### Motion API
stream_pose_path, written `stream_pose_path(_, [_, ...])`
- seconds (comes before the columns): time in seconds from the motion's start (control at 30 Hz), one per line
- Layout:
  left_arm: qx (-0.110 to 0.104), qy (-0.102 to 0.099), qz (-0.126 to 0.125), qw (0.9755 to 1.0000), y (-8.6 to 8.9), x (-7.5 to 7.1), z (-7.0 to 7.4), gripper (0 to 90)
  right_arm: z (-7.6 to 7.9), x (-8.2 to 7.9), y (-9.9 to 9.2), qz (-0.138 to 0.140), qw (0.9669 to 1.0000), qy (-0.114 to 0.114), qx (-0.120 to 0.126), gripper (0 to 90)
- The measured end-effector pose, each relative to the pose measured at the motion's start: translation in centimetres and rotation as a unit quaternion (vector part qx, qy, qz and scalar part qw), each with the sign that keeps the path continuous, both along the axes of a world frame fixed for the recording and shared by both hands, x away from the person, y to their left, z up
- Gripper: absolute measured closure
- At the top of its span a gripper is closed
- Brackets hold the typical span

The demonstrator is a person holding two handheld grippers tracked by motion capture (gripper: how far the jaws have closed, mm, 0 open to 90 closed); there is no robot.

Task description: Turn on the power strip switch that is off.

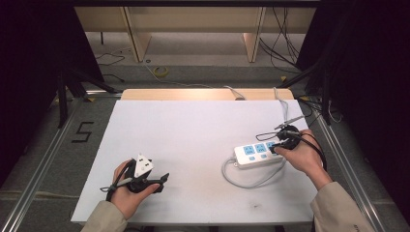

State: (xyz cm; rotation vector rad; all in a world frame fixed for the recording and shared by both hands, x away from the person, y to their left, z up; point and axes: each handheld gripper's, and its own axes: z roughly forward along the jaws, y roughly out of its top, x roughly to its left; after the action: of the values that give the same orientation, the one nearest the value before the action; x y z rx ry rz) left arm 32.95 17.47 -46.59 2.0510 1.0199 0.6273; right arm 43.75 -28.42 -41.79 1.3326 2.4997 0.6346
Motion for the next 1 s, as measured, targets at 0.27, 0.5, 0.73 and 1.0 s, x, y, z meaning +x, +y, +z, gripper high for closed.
stream_pose_path(0.27, [0.000,0.000,0.000,1.0000,0.0,0.0,0.0,22.3,0.2,-0.8,-0.2,0.004,0.9997,-0.017,0.014,74.2])
stream_pose_path(0.5, [0.000,0.001,-0.001,1.0000,0.0,0.0,0.0,22.2,0.1,-1.6,0.0,0.014,0.9988,-0.032,0.035,69.8])
stream_pose_path(0.73, [0.000,0.001,0.000,1.0000,0.0,0.0,0.0,22.2,0.1,-2.5,0.3,0.023,0.9973,-0.050,0.049,65.3])
stream_pose_path(1.0, [0.003,0.003,-0.002,1.0000,0.0,0.0,0.0,22.2,-0.3,-3.2,0.5,0.042,0.9944,-0.072,0.065,61.0])
